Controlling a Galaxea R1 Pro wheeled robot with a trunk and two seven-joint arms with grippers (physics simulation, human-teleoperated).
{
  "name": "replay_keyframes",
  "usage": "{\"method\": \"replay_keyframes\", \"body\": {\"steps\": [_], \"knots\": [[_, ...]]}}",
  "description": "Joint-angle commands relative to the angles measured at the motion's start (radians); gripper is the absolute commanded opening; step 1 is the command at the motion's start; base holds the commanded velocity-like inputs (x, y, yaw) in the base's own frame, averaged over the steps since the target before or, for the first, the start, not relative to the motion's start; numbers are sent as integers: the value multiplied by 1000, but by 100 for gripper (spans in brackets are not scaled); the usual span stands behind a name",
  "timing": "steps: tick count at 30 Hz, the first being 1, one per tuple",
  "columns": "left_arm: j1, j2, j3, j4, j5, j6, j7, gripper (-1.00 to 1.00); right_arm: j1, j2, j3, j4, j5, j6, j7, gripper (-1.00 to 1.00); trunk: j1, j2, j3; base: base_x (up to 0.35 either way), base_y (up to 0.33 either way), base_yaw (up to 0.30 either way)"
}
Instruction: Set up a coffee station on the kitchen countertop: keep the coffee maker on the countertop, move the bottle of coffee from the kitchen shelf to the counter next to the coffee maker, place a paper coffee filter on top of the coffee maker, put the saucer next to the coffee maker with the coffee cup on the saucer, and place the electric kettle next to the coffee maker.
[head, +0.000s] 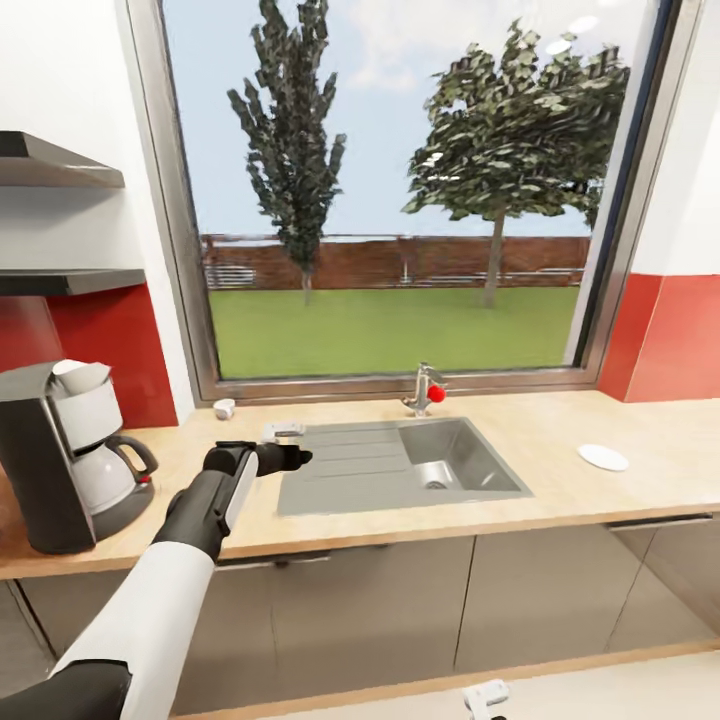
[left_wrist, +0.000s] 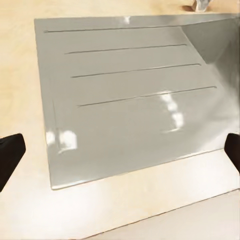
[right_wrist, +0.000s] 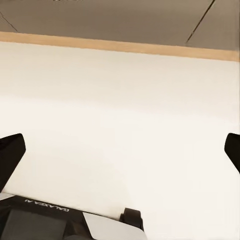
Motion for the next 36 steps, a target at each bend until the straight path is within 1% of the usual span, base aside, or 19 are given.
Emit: {"method": "replay_keyframes", "body": {"steps": [1, 19, 36], "knots": [[0, -1, 2, -1, -3, 5, -4, 100, 0, 0, -9, -1, 9, 1, 3, 100, 1, -1, 0, 141, -217, -299], [1, -5, 3, -1, -3, 5, -5, 100, 0, 0, -9, -1, 9, 1, 0, 100, 1, -1, 0, 140, -246, -300], [1, -5, 3, -3, -3, 5, -6, 100, 0, 0, -9, -1, 9, 1, 0, 100, 1, -1, 0, 20, -274, -300]]}}
